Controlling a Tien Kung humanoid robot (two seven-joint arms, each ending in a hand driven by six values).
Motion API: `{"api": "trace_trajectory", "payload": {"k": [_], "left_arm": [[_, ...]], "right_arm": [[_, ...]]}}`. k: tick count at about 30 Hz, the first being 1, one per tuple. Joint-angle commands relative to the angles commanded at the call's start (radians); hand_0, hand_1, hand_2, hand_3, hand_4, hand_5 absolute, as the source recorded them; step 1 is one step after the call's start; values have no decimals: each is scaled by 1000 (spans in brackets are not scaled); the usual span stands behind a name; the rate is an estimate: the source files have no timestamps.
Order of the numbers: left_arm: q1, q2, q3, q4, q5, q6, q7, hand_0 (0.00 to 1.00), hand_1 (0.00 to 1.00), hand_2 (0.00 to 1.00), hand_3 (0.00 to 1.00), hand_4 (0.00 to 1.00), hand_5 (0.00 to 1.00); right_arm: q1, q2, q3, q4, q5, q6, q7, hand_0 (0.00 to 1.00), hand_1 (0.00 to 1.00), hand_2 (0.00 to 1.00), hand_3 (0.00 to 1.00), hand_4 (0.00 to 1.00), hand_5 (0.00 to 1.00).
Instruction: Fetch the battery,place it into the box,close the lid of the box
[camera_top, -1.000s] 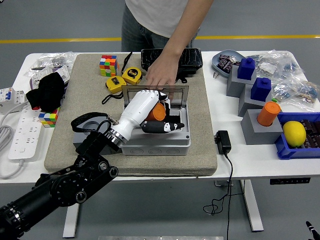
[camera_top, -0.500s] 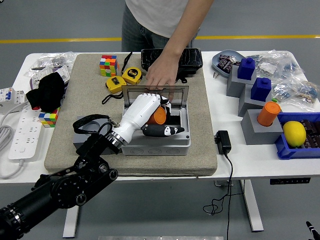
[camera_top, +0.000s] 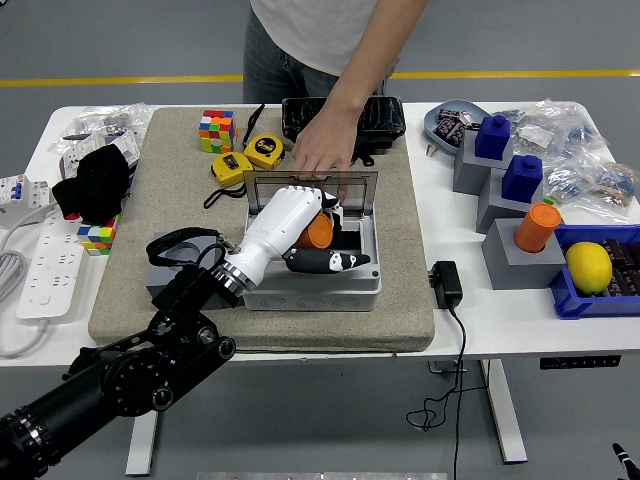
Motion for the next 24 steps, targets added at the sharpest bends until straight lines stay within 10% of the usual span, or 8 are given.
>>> {"api": "trace_trajectory", "payload": {"k": [2,7,8,24], "left_arm": [[0,0,0,1,2,-3,2,206,334,285,292,998,505],[0,-1,-3,4,7,-10,7,206,334,285,292,998,505],[0,0,-4,4,8,-11,8,290,587,508,478,998,521],[6,1,-1,-9,52,-37,29,315,602,576,542,998,543]], "right_arm": [[1,0,-1,0,1,0,0,879,838,784,827,998,998],[0,0,-1,0,2,1,0,879,838,784,827,998,998],[0,0,-1,0,1,1,0,877,839,783,827,998,998],[-3,-2,-4,0,1,2,-2,877,838,783,827,998,998]]}}
